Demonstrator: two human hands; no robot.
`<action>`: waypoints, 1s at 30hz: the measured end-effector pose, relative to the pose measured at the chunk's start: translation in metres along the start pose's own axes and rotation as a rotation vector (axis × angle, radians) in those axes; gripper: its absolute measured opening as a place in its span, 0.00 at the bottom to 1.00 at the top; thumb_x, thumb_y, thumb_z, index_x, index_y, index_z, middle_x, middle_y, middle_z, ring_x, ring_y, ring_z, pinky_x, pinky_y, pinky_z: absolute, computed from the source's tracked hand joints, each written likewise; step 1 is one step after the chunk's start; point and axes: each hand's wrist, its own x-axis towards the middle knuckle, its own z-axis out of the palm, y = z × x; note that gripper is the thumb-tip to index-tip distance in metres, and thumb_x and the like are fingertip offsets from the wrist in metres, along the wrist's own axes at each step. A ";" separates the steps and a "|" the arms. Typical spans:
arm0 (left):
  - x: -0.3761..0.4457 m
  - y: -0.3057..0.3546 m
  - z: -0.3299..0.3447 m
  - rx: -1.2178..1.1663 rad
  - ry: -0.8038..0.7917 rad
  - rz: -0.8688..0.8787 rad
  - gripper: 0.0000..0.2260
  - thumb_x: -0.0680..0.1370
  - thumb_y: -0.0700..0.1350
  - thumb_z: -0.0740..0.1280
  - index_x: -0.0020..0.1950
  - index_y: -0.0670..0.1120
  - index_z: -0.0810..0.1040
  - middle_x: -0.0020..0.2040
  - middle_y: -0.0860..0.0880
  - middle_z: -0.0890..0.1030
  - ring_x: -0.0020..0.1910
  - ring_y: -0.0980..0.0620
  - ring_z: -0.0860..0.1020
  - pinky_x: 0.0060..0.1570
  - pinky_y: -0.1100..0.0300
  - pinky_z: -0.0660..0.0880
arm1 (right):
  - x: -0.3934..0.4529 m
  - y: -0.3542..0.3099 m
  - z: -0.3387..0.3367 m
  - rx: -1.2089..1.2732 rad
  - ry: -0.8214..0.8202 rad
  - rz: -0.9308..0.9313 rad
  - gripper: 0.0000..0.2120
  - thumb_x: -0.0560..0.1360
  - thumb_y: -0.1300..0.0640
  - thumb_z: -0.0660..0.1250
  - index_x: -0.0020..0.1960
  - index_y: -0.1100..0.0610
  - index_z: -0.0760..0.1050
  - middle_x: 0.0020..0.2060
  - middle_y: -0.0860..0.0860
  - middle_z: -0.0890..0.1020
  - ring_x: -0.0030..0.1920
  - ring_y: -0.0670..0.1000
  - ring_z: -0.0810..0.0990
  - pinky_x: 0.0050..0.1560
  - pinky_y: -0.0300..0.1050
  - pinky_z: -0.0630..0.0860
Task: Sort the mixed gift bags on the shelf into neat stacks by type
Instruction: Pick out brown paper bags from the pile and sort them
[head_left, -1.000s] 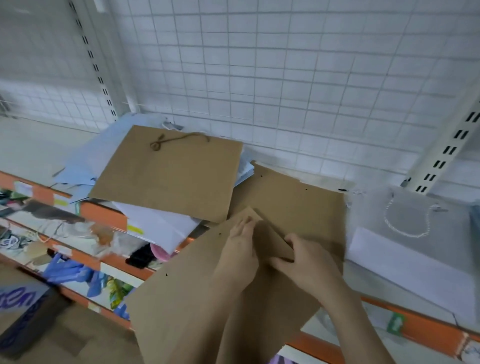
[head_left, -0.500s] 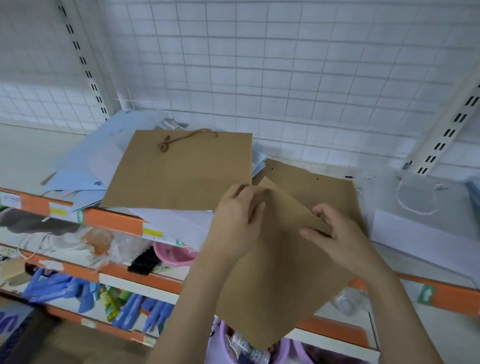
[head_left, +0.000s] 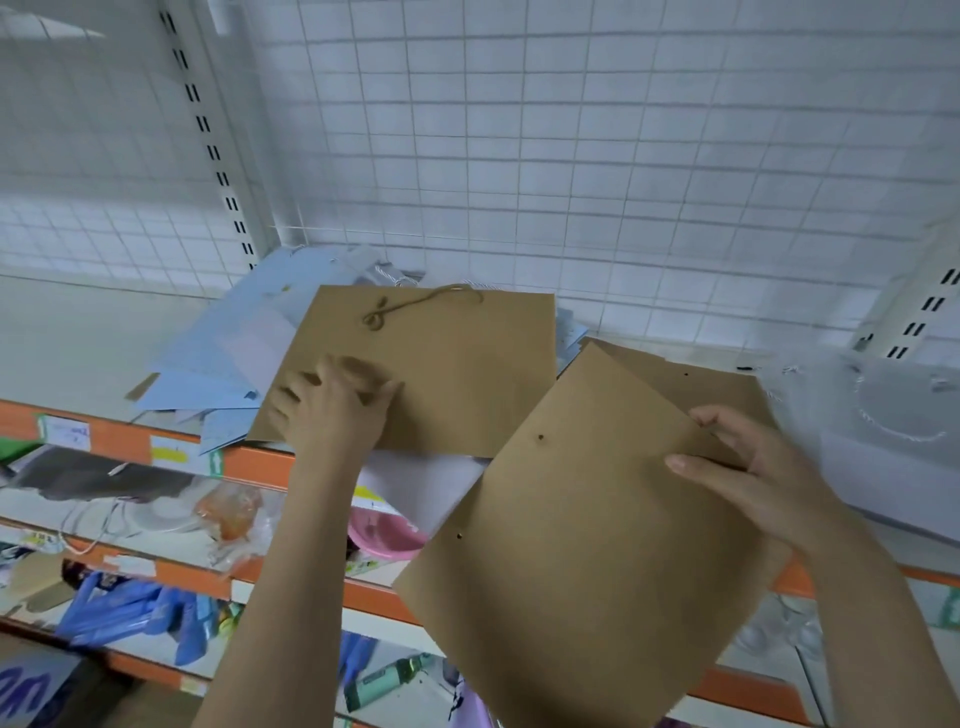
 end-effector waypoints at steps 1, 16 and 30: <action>0.004 -0.005 0.001 0.001 -0.013 -0.029 0.41 0.69 0.67 0.64 0.71 0.43 0.58 0.70 0.32 0.60 0.70 0.33 0.57 0.68 0.43 0.54 | 0.001 0.000 0.002 0.000 -0.016 0.002 0.09 0.71 0.62 0.70 0.45 0.49 0.78 0.43 0.43 0.84 0.44 0.43 0.82 0.42 0.32 0.76; -0.003 -0.008 0.011 -0.036 0.186 -0.154 0.51 0.57 0.75 0.66 0.64 0.38 0.63 0.59 0.34 0.67 0.57 0.38 0.67 0.56 0.47 0.61 | 0.000 -0.005 0.021 -0.053 -0.109 -0.064 0.07 0.73 0.61 0.69 0.46 0.50 0.80 0.45 0.43 0.84 0.48 0.42 0.81 0.50 0.32 0.74; -0.042 -0.001 -0.006 -0.715 0.017 0.030 0.15 0.76 0.48 0.67 0.55 0.42 0.67 0.47 0.47 0.73 0.47 0.46 0.72 0.44 0.57 0.66 | 0.000 0.010 0.006 -0.009 0.006 -0.050 0.08 0.74 0.60 0.68 0.44 0.46 0.79 0.43 0.45 0.84 0.45 0.45 0.82 0.50 0.44 0.77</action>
